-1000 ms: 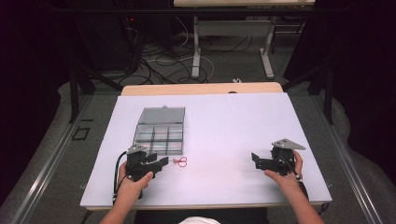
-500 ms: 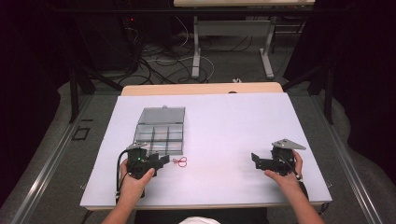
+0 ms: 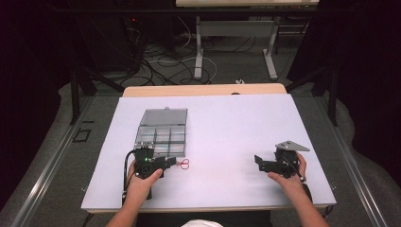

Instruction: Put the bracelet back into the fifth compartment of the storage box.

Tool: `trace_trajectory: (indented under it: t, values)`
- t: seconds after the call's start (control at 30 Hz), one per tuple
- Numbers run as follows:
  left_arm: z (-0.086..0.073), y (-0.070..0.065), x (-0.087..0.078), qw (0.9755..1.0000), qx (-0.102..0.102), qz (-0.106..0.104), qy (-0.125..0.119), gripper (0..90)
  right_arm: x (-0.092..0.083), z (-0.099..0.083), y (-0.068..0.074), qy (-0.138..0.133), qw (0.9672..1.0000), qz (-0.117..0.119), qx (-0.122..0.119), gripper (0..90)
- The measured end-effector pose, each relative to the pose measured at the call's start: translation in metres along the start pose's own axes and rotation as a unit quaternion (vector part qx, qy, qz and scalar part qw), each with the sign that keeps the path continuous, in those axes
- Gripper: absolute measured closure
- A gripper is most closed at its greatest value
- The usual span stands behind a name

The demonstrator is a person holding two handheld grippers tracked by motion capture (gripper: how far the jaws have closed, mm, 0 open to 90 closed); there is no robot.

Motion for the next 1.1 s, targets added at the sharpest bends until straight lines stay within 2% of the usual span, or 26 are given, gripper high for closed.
trace_trajectory:
  t: [0.1, 0.17, 0.27, 0.4, 0.43, 0.57, 0.6, 0.67, 0.77, 0.87, 0.9, 1.1]
  values:
    - [0.001, -0.003, 0.003, 1.0000, 0.001, -0.002, 0.007, 43.7, 0.000, 0.000, 0.000, 0.000, 1.0000, 0.001, 0.000, 3.9]
    - [0.001, -0.005, 0.005, 1.0000, -0.004, 0.004, -0.002, 44.8, 0.000, 0.000, 0.000, 0.001, 1.0000, 0.002, 0.001, 4.0]
    - [0.002, -0.006, 0.007, 0.9999, -0.003, 0.000, 0.011, 47.6, 0.000, 0.000, 0.000, 0.000, 1.0000, 0.002, 0.004, 4.0]
    - [0.003, -0.008, 0.011, 0.9999, -0.010, 0.003, 0.005, 47.8, 0.000, 0.000, 0.000, 0.001, 1.0000, 0.003, 0.004, 4.1]
    - [0.003, -0.008, 0.011, 0.9999, -0.010, -0.002, 0.012, 49.3, 0.000, 0.000, 0.000, 0.002, 1.0000, 0.003, 0.004, 4.1]
    - [0.004, -0.008, 0.013, 0.9999, -0.012, 0.006, 0.011, 51.6, 0.000, 0.000, 0.000, 0.001, 1.0000, 0.003, 0.002, 4.1]
    - [0.004, -0.008, 0.013, 0.9998, -0.014, 0.002, 0.017, 52.7, 0.000, 0.000, 0.000, 0.001, 1.0000, 0.003, 0.001, 4.1]
    - [0.004, -0.008, 0.014, 0.9995, -0.020, 0.008, 0.024, 53.2, 0.000, 0.000, 0.000, 0.001, 1.0000, 0.004, 0.002, 4.1]
    - [0.005, -0.007, 0.017, 0.9994, -0.024, 0.017, 0.016, 53.7, 0.000, 0.000, 0.000, 0.002, 1.0000, 0.004, 0.002, 4.2]
    - [0.006, -0.007, 0.018, 0.9991, -0.031, 0.018, 0.021, 54.1, 0.001, 0.000, 0.000, 0.002, 1.0000, 0.004, 0.001, 4.2]
    - [0.006, -0.007, 0.020, 0.9991, -0.031, 0.024, 0.015, 54.2, 0.001, 0.000, 0.000, 0.002, 1.0000, 0.004, 0.001, 4.2]
    - [0.007, -0.007, 0.025, 0.9990, -0.037, 0.014, 0.022, 58.8, 0.001, 0.000, -0.001, 0.003, 1.0000, 0.004, 0.000, 4.3]
Point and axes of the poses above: each handheld gripper's, and its own axes: x roughly forward along the jaws, z roughly out of its top, y roughly to its left, the point moved 1 cm from there along x, roughly forward along the jaws, and after that the axes turned 14 degrees about y, right-handed, at the moved point
